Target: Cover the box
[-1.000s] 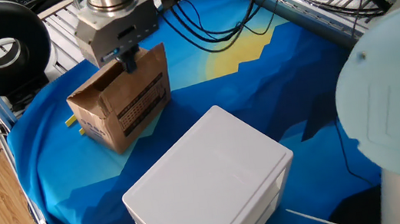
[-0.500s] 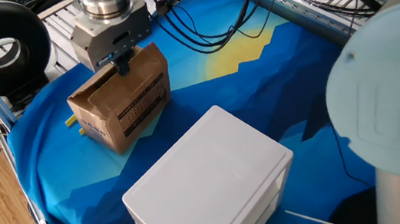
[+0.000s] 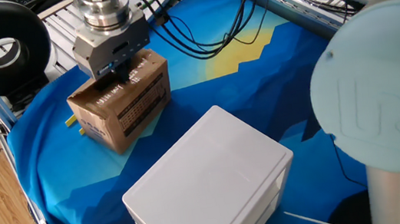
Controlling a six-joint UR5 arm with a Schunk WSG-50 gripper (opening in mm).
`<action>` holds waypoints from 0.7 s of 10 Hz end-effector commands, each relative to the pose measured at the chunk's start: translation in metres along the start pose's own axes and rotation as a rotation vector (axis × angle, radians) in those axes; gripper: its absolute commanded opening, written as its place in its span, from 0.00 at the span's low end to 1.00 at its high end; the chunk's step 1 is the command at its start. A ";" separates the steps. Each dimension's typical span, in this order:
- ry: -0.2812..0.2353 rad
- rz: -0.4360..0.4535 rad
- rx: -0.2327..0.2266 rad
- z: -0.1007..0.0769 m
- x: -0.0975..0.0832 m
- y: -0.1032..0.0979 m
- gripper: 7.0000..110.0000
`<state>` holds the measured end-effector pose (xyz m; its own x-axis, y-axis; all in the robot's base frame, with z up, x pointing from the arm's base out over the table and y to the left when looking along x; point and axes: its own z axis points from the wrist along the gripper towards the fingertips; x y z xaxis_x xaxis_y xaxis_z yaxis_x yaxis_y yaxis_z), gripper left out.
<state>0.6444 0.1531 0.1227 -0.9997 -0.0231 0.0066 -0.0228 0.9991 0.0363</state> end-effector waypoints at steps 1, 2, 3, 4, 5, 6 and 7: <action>0.014 0.007 -0.007 0.012 -0.001 -0.001 0.00; 0.014 0.007 -0.007 0.016 -0.002 -0.001 0.00; 0.014 0.007 -0.007 0.018 -0.003 -0.001 0.00; 0.015 0.007 0.000 0.021 -0.003 -0.004 0.00; 0.013 0.005 0.004 0.024 -0.004 -0.005 0.00; 0.013 0.005 0.004 0.024 -0.004 -0.004 0.00; 0.013 0.005 0.006 0.024 -0.004 -0.004 0.00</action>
<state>0.6471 0.1489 0.1015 -0.9996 -0.0224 0.0190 -0.0219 0.9995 0.0242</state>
